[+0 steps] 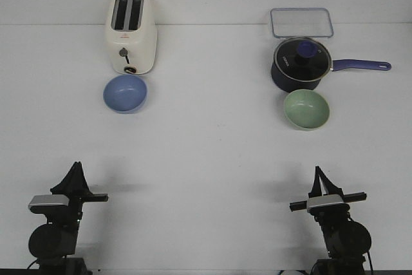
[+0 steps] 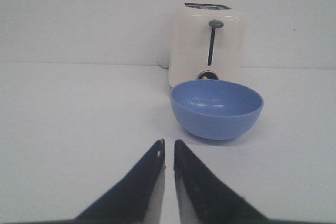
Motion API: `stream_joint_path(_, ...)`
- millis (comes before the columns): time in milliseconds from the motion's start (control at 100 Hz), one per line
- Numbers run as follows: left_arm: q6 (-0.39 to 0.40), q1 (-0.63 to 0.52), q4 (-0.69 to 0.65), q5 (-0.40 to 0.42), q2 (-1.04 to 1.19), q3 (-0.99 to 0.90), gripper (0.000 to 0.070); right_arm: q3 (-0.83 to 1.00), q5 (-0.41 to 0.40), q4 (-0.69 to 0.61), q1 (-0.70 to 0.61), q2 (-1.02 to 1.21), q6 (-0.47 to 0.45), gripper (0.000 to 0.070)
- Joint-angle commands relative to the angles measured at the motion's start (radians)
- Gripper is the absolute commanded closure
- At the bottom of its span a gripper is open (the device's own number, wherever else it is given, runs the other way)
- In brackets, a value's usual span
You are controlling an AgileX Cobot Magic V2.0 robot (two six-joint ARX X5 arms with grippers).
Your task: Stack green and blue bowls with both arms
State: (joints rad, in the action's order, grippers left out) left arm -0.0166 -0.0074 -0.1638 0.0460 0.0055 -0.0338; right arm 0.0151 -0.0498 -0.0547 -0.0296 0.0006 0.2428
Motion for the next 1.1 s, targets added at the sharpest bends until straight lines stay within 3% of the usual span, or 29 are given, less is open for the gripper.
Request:
stream_joint_path(0, 0.005, 0.001, -0.01, -0.003, -0.001, 0.019, 0.0687, -0.002, -0.003, 0.015, 0.001, 0.001, -0.138, 0.07)
stream_joint_path(150, 0.005, 0.001, -0.01, -0.004, -0.001, 0.019, 0.0687, -0.002, 0.038, 0.043, 0.001, 0.001, -0.433, 0.07)
stream_joint_path(250, 0.005, 0.001, -0.01, -0.003, -0.001, 0.019, 0.0687, 0.025, 0.071, 0.044, 0.004, 0.001, -0.533, 0.07)
stream_joint_path(450, 0.005, 0.0, -0.01, -0.003, -0.001, 0.019, 0.0686, 0.192, 0.129, -0.056, 0.004, 0.11, -0.573, 0.07)
stream_joint_path(740, 0.005, 0.001, -0.01, -0.004, -0.001, 0.019, 0.0687, 0.574, 0.156, -0.19, 0.005, 0.572, -0.545, 0.0693)
stream_joint_path(820, 0.005, 0.001, -0.01, -0.003, -0.001, 0.019, 0.0687, 0.676, 0.155, -0.237, 0.005, 0.704, -0.526, 0.0596)
stream_joint_path(920, 0.005, 0.001, -0.01, -0.004, -0.001, 0.019, 0.0687, 0.79, 0.155, -0.293, 0.011, 0.853, -0.513, 0.0395)
stream_joint_path(1090, 0.005, 0.0, -0.01, -0.004, -0.001, 0.019, 0.0687, 0.938, 0.154, -0.344, 0.047, 1.07, -0.48, 0.0254)
